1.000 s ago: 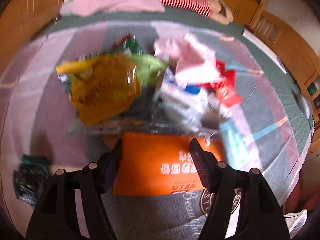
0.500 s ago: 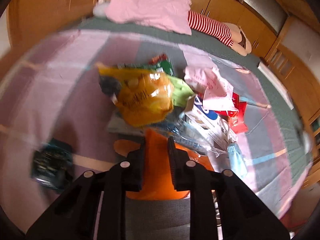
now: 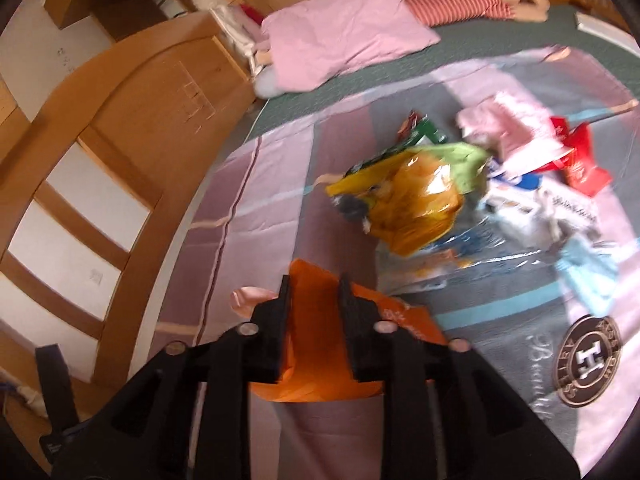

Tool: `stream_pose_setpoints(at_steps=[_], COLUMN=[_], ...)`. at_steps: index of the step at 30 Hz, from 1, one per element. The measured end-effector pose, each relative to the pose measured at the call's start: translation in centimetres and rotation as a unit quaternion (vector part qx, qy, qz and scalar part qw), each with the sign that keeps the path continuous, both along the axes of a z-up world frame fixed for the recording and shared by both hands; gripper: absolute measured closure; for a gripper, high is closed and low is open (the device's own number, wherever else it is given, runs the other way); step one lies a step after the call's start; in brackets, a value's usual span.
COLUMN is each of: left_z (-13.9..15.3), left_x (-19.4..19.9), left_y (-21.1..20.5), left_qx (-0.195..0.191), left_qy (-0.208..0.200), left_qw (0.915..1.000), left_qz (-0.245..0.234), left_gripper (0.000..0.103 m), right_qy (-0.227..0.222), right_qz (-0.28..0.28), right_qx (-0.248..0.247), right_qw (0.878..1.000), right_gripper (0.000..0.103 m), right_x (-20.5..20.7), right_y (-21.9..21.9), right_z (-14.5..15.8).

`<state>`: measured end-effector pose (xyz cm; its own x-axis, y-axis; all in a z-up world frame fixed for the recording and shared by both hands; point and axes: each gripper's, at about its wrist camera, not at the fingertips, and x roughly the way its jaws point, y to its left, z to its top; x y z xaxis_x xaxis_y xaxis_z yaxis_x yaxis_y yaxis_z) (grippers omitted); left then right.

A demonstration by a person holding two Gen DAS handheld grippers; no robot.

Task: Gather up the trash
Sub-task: 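Grasp the dark green bag with the left tool while the right tool holds the orange bag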

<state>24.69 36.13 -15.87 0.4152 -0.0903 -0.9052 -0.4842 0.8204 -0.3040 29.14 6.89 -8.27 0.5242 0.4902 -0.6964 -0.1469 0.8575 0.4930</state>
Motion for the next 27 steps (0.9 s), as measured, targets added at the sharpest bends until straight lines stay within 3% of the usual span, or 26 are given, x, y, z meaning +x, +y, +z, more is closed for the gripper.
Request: stream_pose_setpoints(at_steps=[1,4,8,10,13,15,17,19,23,25,27], left_z=[0.0,0.0,-0.1,-0.2,-0.2,-0.1,-0.2,-0.3,-0.6,-0.6,-0.5], left_x=[0.0,0.0,0.0,0.0,-0.1,-0.1,-0.2,-0.2,-0.3,-0.3,-0.1], left_y=[0.1,0.3,0.4,0.5,0.4,0.3,0.2,0.3,0.4,0.3,0.2], left_qx=[-0.001,-0.005,-0.009,-0.013,-0.017,-0.018,-0.017,-0.019,-0.024,-0.023,-0.02], left_qy=[0.0,-0.001,0.001,0.003,0.002,0.001,0.002,0.005,0.011,0.01,0.008], left_qw=[1.0,1.0,0.9999,0.9998,0.9998,0.9998,0.9998,0.9997,0.9995,0.9996,0.9998], left_qz=[0.001,0.009,0.012,0.012,0.013,0.012,0.012,0.013,0.016,0.012,0.005], left_gripper=[0.004,0.004,0.004,0.004,0.004,0.004,0.004,0.004,0.004,0.004,0.004], right_qy=[0.007,0.022,0.024,0.048,0.117,0.178,0.22,0.247,0.272,0.258,0.227], right_qz=[0.003,0.002,-0.03,-0.048,-0.048,-0.052,-0.068,-0.103,-0.147,-0.158,-0.161], right_qx=[0.012,0.064,0.069,0.106,0.196,0.247,0.277,0.279,0.289,0.291,0.26], right_qw=[1.0,0.998,0.997,0.992,0.972,0.951,0.933,0.922,0.906,0.908,0.925], right_gripper=[0.06,0.046,0.035,0.03,0.028,0.028,0.02,0.013,0.012,0.014,0.037], right_x=[0.0,-0.1,-1.6,-2.9,-4.0,-3.7,-3.3,-2.9,-1.4,-0.6,0.0], right_y=[0.0,-0.4,-2.0,-3.2,-4.1,-4.2,-4.1,-4.2,-4.4,-4.9,-5.1], right_z=[-0.2,-0.5,-0.1,-0.7,-3.5,-5.8,-7.5,-8.7,-10.0,-9.9,-9.4])
